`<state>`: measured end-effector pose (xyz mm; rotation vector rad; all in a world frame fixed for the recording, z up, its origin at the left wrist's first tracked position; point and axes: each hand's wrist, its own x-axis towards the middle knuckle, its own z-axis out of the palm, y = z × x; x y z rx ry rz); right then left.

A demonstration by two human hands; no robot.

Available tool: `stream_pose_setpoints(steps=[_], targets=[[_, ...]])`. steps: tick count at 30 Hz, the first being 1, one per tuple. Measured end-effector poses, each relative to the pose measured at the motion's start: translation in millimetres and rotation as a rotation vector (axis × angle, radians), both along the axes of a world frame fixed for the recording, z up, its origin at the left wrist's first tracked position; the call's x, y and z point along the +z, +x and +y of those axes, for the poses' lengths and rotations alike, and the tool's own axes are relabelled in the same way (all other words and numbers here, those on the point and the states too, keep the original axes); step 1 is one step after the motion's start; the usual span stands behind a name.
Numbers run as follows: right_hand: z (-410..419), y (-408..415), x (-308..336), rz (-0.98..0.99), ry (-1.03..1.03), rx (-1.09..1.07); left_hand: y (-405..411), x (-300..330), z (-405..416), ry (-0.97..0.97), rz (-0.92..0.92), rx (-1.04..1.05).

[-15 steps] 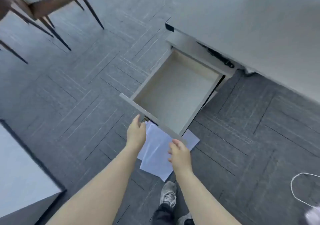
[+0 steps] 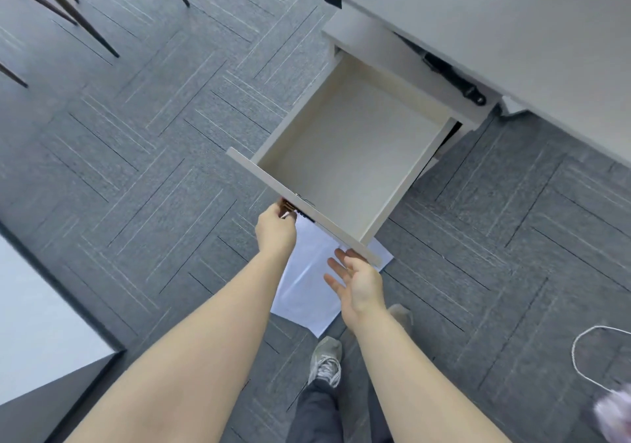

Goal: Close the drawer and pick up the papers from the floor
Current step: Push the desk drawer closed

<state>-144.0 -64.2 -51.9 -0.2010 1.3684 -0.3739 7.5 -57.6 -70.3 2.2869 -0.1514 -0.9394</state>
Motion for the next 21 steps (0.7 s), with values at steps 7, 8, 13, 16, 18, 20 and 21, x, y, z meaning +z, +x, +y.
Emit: stream_pose_setpoints(steps=[7, 8, 13, 16, 18, 20, 21], targets=[[-68, -13, -10, -0.021, -0.066, 0.032, -7, -3, -72, -0.028, -0.116, 0.049], [-81, -15, -12, -0.021, -0.08, 0.039, -8, -5, -86, -0.047, -0.121, 0.051], [-147, -25, -16, -0.011, -0.149, 0.106, -14, -7, -153, -0.057, -0.156, 0.015], [-184, -28, -16, -0.006, -0.197, 0.144, -14, -9, -190, -0.05, -0.168, 0.002], [-206, -30, -17, -0.008, -0.221, 0.15, -14, -11, -213, -0.057, -0.189, -0.019], [-224, -31, -18, -0.02, -0.235, 0.139, -15, -12, -231, -0.07, -0.202, -0.031], [-231, -31, -19, -0.023, -0.244, 0.136, -15, -13, -240, -0.078, -0.205, -0.03]])
